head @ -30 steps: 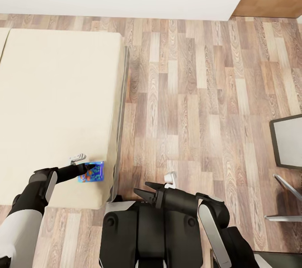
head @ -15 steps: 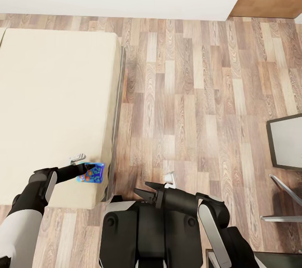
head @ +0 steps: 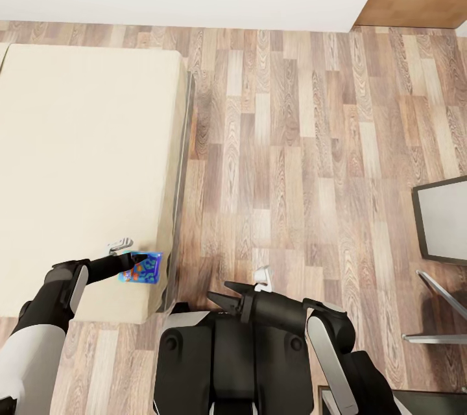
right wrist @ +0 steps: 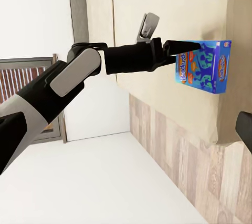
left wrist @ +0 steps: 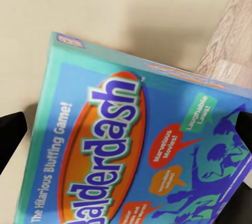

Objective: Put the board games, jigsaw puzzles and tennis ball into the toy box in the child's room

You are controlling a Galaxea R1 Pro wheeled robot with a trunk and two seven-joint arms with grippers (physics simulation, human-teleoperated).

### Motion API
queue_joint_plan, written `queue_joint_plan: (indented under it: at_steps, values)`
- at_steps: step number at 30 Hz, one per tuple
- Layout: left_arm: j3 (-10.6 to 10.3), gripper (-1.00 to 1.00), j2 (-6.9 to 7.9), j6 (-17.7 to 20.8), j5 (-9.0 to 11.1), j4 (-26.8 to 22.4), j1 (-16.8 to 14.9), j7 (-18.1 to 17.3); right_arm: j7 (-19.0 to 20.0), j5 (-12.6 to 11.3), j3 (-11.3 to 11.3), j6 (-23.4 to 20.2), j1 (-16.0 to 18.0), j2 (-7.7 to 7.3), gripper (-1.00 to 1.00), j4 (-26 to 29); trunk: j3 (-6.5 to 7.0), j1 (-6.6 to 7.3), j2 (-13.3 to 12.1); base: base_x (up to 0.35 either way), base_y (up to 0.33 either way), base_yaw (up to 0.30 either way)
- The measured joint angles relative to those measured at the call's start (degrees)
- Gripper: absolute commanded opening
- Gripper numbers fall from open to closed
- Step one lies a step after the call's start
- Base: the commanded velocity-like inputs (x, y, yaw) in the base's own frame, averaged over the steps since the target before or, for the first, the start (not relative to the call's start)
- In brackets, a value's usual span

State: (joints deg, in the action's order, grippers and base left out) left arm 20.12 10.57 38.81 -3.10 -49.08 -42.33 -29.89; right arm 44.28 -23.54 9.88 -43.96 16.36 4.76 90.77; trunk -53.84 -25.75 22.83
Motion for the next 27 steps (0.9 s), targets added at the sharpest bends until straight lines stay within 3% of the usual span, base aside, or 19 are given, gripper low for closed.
queue_joint_plan:
  at_steps: [27]
  values:
    - [0.0,1.0,0.0,0.0,0.0,0.0,0.0,0.0,0.0,0.0,-0.1,0.0,0.0,-0.03,1.0,0.0,0.0,0.0,0.0,0.0,0.0,0.0]
